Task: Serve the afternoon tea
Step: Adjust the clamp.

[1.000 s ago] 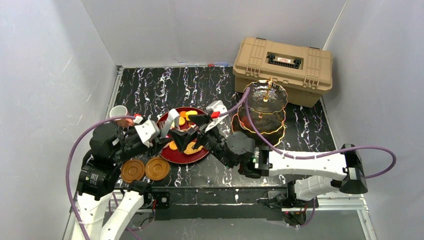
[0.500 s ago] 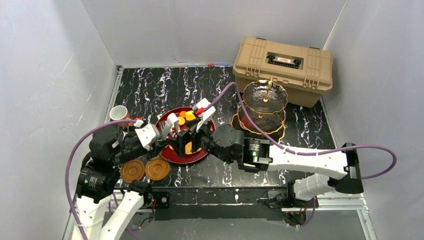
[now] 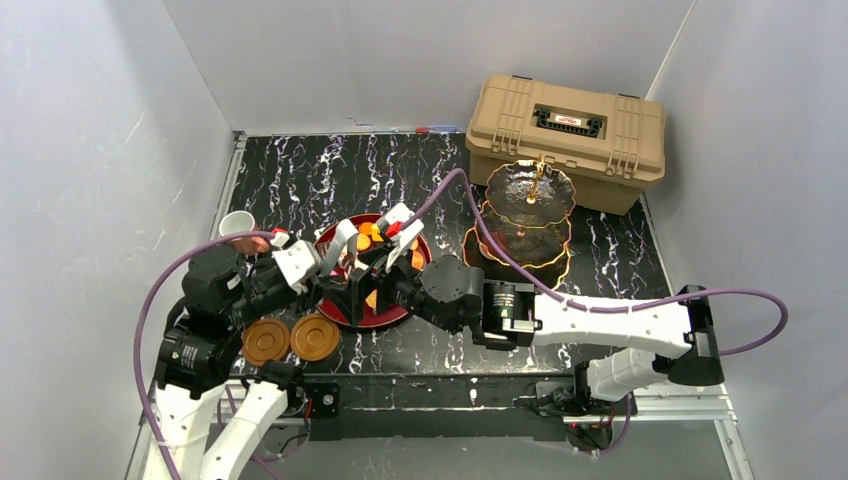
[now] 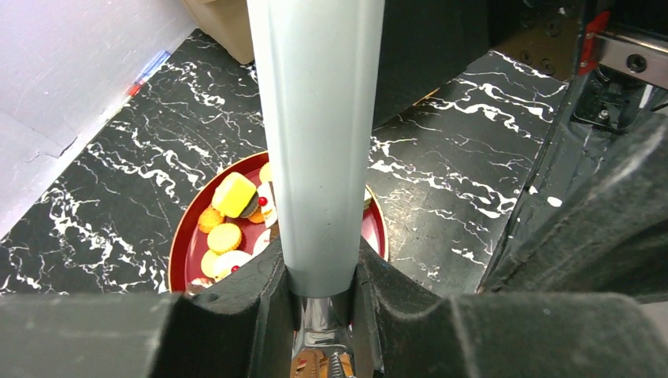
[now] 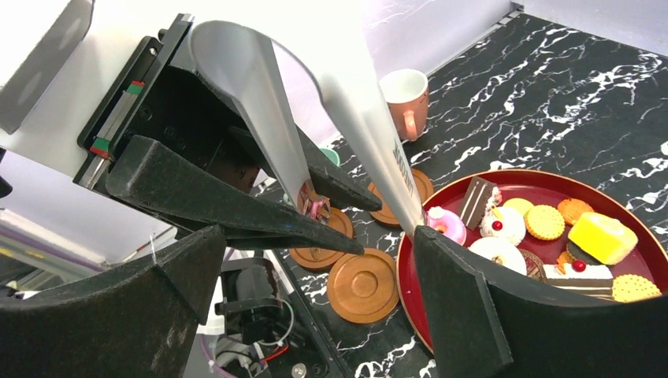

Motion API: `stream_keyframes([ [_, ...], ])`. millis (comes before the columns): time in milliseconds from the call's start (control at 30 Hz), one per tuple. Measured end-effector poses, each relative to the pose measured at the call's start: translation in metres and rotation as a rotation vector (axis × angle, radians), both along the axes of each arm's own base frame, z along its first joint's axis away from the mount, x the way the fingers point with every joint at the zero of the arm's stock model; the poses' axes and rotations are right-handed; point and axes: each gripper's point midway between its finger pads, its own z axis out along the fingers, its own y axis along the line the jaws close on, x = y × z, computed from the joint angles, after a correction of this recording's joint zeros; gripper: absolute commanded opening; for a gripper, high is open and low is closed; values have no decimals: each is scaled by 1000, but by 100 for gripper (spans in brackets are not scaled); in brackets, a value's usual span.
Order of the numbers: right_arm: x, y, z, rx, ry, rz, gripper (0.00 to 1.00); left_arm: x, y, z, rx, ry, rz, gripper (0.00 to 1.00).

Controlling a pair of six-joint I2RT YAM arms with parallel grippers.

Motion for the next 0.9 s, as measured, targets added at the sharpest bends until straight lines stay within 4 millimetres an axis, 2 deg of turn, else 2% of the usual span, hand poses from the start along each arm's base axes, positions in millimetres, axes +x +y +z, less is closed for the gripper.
stream_keyframes([
  [267,6,-1,6,28,-24,-57,91,5,2,4,5,-28,21,0],
  [600,13,-2,6,36,-5,-34,92,9,7,2,21,-42,47,0],
  [767,29,-20,29,109,6,-76,92,3,5,-2,24,-29,22,0],
  [900,30,-18,37,136,12,-73,93,2,4,-4,27,-24,16,0],
])
